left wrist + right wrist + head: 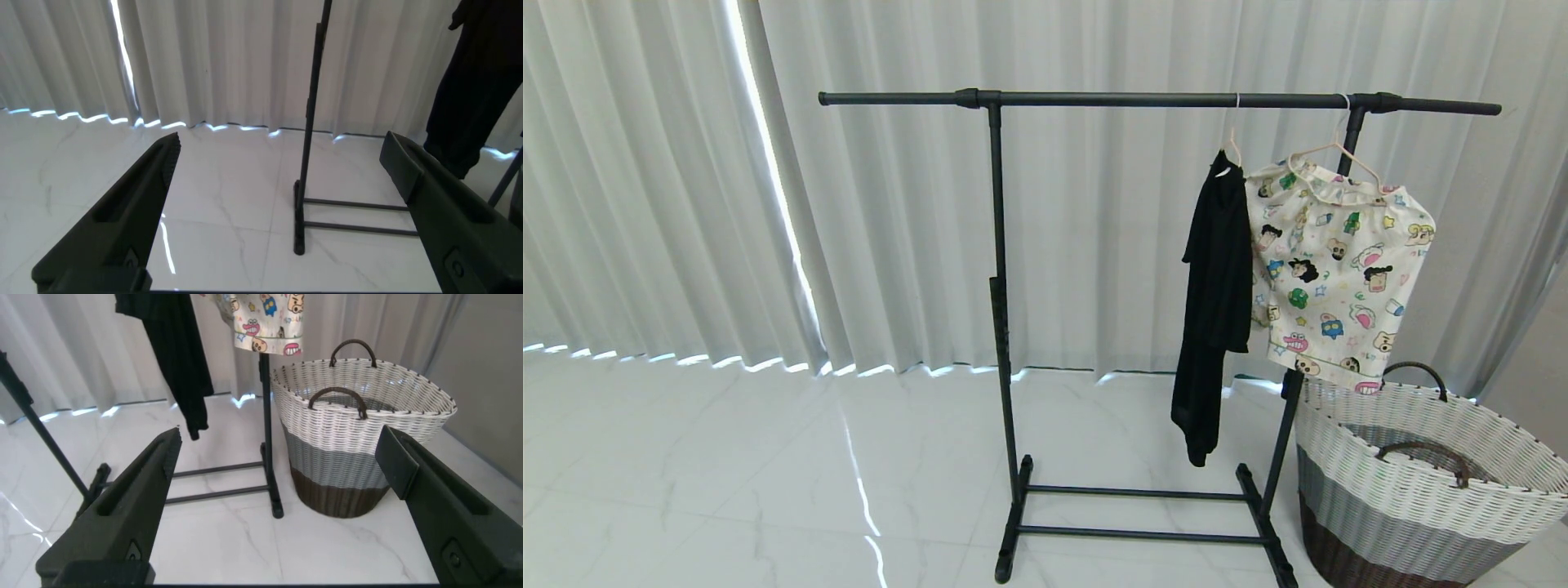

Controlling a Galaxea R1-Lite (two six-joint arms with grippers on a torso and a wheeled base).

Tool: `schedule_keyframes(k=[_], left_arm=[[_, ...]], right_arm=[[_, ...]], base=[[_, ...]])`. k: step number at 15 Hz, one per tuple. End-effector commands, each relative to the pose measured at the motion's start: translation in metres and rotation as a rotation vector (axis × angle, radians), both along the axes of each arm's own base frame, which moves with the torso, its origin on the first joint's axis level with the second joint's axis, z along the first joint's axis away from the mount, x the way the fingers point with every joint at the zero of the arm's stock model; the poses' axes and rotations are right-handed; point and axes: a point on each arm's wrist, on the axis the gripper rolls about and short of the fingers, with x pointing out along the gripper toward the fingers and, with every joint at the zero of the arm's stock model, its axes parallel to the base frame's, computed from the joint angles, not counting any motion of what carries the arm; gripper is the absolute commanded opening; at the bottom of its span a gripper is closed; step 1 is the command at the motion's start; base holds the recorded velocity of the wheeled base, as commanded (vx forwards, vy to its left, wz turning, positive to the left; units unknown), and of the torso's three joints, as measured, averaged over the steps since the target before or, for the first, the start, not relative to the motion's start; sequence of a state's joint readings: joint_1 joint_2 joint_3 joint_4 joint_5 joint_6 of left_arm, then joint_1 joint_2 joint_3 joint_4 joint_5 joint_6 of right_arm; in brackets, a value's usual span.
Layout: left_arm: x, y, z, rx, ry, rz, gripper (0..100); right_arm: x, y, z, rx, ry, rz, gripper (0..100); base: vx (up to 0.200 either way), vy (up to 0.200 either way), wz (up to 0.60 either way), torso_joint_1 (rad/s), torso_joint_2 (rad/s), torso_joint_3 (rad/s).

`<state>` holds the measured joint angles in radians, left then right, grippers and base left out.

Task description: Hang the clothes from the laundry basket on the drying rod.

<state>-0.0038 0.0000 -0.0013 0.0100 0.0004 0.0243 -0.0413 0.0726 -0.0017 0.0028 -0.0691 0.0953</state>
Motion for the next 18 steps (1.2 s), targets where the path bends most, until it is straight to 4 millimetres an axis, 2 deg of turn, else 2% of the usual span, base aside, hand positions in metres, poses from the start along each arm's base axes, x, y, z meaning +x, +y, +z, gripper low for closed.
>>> schedule_keyframes(k=[1, 18], left_arm=[[0.0001, 0.0000, -0.0003, -0.001, 0.000, -0.001, 100], [0.0001, 0.0000, 0.0000, 0.000, -0.003, 0.000, 100]], right_arm=[[0.0001, 0.0000, -0.0001, 0.000, 0.002, 0.000, 100], [0.0001, 0.0000, -0.0001, 0.000, 0.002, 0.000, 100]], base=[[0.000, 0.000, 0.00, 0.000, 0.00, 0.000], [0.000, 0.000, 0.00, 0.000, 0.00, 0.000]])
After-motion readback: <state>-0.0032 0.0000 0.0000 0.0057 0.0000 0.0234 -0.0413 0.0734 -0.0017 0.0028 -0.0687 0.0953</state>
